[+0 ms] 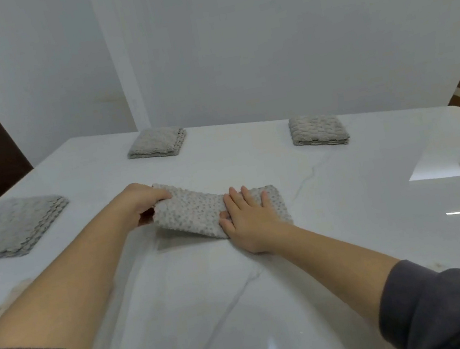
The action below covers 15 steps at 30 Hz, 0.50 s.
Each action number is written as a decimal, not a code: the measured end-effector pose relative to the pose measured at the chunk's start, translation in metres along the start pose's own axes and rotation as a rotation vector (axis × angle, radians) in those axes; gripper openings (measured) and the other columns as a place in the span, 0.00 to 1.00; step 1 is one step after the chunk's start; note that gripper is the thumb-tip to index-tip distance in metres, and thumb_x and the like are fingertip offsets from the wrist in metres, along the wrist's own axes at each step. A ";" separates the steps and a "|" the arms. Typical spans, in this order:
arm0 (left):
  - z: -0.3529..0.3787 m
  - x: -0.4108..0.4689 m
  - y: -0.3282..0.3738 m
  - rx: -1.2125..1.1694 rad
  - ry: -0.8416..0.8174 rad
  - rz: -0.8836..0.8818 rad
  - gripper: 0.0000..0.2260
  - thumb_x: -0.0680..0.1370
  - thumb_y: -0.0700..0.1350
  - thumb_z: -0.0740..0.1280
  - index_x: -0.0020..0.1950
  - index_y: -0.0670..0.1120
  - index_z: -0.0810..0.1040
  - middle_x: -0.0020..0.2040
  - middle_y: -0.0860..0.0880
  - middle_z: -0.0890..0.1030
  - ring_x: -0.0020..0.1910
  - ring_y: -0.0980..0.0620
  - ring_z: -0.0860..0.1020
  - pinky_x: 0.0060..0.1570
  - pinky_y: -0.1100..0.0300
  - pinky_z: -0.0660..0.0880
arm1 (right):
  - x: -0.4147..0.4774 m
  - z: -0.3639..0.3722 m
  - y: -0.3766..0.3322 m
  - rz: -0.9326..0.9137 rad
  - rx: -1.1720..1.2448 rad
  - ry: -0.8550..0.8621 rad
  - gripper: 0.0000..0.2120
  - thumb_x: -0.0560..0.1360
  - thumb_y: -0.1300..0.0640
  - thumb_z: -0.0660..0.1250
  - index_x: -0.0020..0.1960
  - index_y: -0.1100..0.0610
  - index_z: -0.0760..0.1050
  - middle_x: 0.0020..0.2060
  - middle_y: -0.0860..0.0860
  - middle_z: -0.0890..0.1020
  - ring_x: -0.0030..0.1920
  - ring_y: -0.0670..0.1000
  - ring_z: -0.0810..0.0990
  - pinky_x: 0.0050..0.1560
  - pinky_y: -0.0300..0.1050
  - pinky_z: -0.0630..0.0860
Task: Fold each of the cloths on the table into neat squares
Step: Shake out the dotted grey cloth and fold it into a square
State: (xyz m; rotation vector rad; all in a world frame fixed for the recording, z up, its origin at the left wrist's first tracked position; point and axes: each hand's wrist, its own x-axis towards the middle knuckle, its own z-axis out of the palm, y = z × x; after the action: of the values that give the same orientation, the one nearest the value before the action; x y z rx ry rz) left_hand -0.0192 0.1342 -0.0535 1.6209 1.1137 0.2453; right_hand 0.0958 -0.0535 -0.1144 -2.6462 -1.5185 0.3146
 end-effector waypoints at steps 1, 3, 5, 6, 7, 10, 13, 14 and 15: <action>-0.001 -0.005 0.005 -0.024 0.006 0.031 0.08 0.75 0.40 0.71 0.52 0.41 0.77 0.44 0.44 0.81 0.36 0.50 0.78 0.32 0.60 0.77 | 0.001 -0.002 -0.002 0.002 0.042 0.004 0.30 0.83 0.44 0.43 0.80 0.58 0.44 0.79 0.53 0.42 0.78 0.55 0.39 0.75 0.63 0.37; 0.004 -0.013 0.020 -0.092 -0.004 0.103 0.08 0.75 0.41 0.72 0.52 0.43 0.78 0.43 0.45 0.81 0.36 0.51 0.78 0.29 0.63 0.77 | 0.001 -0.017 -0.004 -0.004 0.233 0.047 0.27 0.83 0.48 0.47 0.77 0.62 0.53 0.79 0.56 0.52 0.78 0.56 0.47 0.76 0.59 0.42; 0.018 -0.026 0.038 -0.169 -0.058 0.156 0.05 0.76 0.44 0.71 0.47 0.47 0.77 0.41 0.48 0.80 0.36 0.53 0.78 0.29 0.64 0.78 | 0.004 -0.037 -0.002 0.077 0.652 0.132 0.24 0.84 0.51 0.51 0.74 0.64 0.60 0.74 0.58 0.64 0.74 0.57 0.62 0.72 0.50 0.55; 0.028 -0.034 0.046 -0.213 -0.122 0.163 0.05 0.76 0.46 0.71 0.45 0.48 0.76 0.41 0.49 0.80 0.36 0.53 0.78 0.32 0.62 0.79 | 0.005 -0.046 0.000 0.148 0.950 0.132 0.23 0.84 0.50 0.53 0.73 0.64 0.63 0.71 0.59 0.69 0.68 0.57 0.70 0.67 0.48 0.63; 0.039 -0.043 0.052 -0.258 -0.213 0.147 0.06 0.77 0.48 0.69 0.46 0.49 0.75 0.41 0.49 0.80 0.36 0.53 0.79 0.36 0.60 0.79 | 0.004 -0.053 0.005 0.215 1.294 0.086 0.24 0.83 0.47 0.53 0.70 0.63 0.67 0.65 0.59 0.76 0.60 0.57 0.76 0.61 0.49 0.70; 0.068 -0.054 0.055 -0.313 -0.364 0.082 0.12 0.80 0.54 0.63 0.57 0.47 0.70 0.45 0.46 0.84 0.39 0.48 0.81 0.43 0.55 0.78 | -0.002 -0.060 0.026 0.339 1.995 -0.145 0.33 0.80 0.36 0.51 0.62 0.64 0.74 0.50 0.62 0.83 0.48 0.59 0.82 0.52 0.53 0.77; 0.087 -0.048 0.038 -0.185 -0.150 0.260 0.14 0.80 0.48 0.61 0.63 0.43 0.74 0.50 0.47 0.84 0.42 0.48 0.79 0.48 0.54 0.77 | -0.003 -0.052 0.043 0.451 1.878 -0.127 0.25 0.81 0.41 0.57 0.55 0.64 0.75 0.45 0.60 0.84 0.46 0.57 0.82 0.51 0.50 0.78; 0.089 -0.045 0.030 -0.058 -0.071 0.369 0.15 0.80 0.47 0.61 0.64 0.43 0.76 0.54 0.48 0.83 0.47 0.49 0.79 0.53 0.55 0.75 | -0.001 -0.050 0.043 0.480 1.801 -0.109 0.18 0.81 0.46 0.60 0.53 0.62 0.75 0.44 0.59 0.83 0.44 0.56 0.82 0.50 0.49 0.78; 0.090 -0.042 0.021 0.101 -0.017 0.477 0.16 0.81 0.46 0.61 0.67 0.44 0.76 0.61 0.49 0.80 0.55 0.50 0.78 0.59 0.57 0.71 | 0.002 -0.048 0.044 0.506 1.719 -0.089 0.13 0.81 0.50 0.61 0.51 0.61 0.75 0.44 0.57 0.82 0.44 0.55 0.82 0.50 0.48 0.78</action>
State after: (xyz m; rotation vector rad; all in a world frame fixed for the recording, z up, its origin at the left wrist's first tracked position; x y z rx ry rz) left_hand 0.0287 0.0447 -0.0539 1.9621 0.7210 0.4908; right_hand 0.1445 -0.0726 -0.0756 -1.4100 -0.0998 1.0918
